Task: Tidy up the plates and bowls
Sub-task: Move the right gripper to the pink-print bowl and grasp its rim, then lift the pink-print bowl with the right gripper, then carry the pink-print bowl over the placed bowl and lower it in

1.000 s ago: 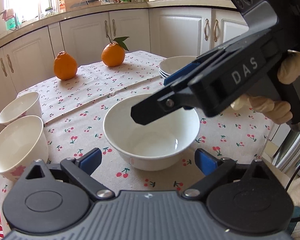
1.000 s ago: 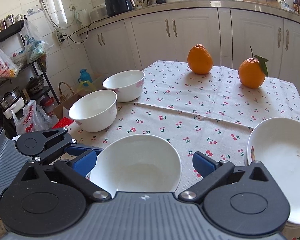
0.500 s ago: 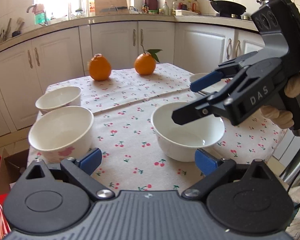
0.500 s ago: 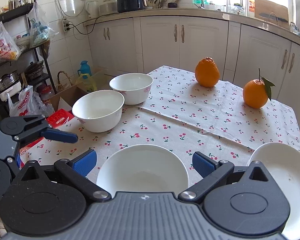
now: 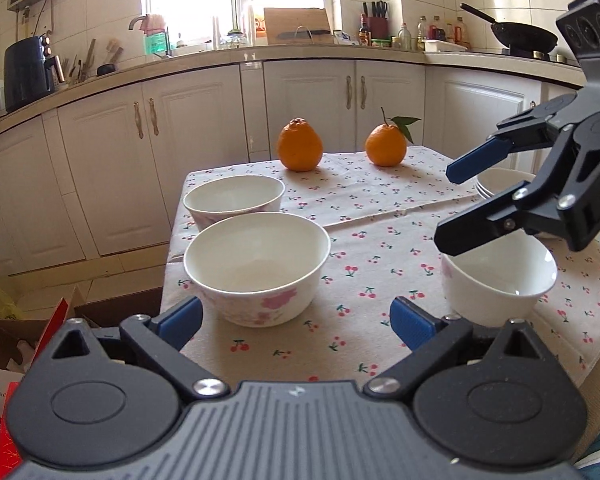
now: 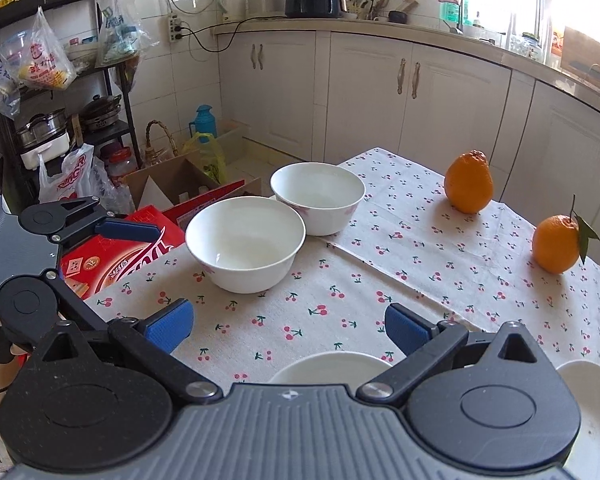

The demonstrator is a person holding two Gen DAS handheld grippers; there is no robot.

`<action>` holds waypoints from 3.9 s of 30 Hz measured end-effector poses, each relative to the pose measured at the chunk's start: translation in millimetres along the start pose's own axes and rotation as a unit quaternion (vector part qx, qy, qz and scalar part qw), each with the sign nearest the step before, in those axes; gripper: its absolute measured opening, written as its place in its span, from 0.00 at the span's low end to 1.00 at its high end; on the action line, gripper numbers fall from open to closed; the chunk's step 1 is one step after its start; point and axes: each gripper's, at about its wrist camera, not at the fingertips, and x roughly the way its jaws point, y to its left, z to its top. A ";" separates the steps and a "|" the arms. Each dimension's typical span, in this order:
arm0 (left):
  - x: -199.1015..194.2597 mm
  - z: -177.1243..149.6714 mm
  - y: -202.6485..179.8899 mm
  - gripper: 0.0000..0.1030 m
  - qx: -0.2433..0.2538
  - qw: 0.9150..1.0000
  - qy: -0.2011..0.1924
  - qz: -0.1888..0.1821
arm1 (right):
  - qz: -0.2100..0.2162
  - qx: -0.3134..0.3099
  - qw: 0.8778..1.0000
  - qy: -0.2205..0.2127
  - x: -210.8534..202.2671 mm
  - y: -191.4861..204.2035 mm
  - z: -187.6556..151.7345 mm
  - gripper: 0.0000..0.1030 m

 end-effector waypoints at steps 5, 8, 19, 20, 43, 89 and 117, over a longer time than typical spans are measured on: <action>9.0 -0.7 11.8 0.97 -0.003 1.000 0.001 0.007 | 0.016 -0.005 1.000 0.012 17.7 -0.2 15.3 1.00; 15.5 -0.5 17.7 0.97 -0.003 1.000 0.004 0.010 | 0.021 -0.009 0.999 0.022 30.2 -1.3 23.0 1.00; 37.2 0.0 31.7 0.96 -0.001 1.000 0.017 -0.008 | 0.052 -0.020 0.997 0.050 72.1 -3.4 48.2 0.99; 38.8 0.3 32.5 0.96 -0.002 1.000 0.016 -0.010 | 0.055 -0.020 0.997 0.052 75.4 -3.8 50.4 0.99; 47.9 2.3 37.9 0.82 -0.003 0.999 0.017 -0.036 | 0.104 0.020 0.989 0.101 142.4 -26.2 69.4 0.63; -16.9 33.0 -47.6 0.82 0.051 0.995 0.011 -0.089 | 0.096 0.049 0.994 0.027 -1.8 -40.3 9.6 0.55; 2.0 35.9 -96.1 0.82 0.062 0.988 0.019 -0.139 | 0.036 0.080 0.996 0.017 -43.6 -64.9 -35.1 0.57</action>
